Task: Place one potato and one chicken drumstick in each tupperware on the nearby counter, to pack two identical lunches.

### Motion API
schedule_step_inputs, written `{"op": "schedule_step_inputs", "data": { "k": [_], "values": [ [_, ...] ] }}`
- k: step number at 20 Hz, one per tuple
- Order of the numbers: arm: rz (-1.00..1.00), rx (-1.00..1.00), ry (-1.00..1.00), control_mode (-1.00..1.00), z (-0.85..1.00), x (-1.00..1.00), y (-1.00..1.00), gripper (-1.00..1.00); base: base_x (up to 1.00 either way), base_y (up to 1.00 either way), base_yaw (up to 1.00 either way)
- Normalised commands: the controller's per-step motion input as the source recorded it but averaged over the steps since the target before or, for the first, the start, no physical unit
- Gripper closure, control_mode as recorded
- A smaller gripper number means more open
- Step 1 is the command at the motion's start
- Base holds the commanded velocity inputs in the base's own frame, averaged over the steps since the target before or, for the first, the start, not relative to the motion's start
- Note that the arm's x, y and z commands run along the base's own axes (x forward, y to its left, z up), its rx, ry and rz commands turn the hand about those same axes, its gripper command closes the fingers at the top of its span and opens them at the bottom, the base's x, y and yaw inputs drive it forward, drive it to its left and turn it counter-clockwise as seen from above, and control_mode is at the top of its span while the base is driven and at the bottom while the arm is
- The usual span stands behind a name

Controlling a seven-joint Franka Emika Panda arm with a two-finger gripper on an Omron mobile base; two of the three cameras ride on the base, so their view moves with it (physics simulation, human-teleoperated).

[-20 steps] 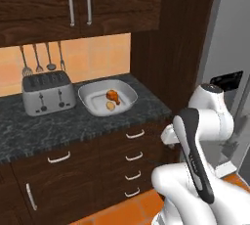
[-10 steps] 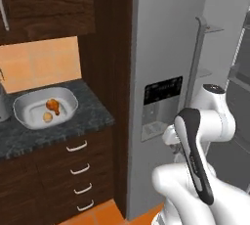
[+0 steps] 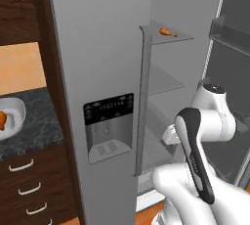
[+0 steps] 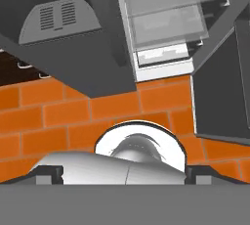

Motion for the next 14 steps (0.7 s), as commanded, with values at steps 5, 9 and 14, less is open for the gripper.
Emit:
{"op": "schedule_step_inputs", "data": {
  "k": [5, 9, 14],
  "values": [
    [0.00, 0.00, 0.00, 1.00, 0.00, 0.00, 0.00, -1.00, 0.34, -0.50, 0.25],
    [0.00, 0.00, 0.00, 1.00, 0.00, 0.00, 0.00, -1.00, 0.32, -0.01, 0.30],
    [0.00, 0.00, 0.00, 1.00, 0.00, 0.00, 0.00, -1.00, 0.51, -0.26, 0.07]
  ]
}}
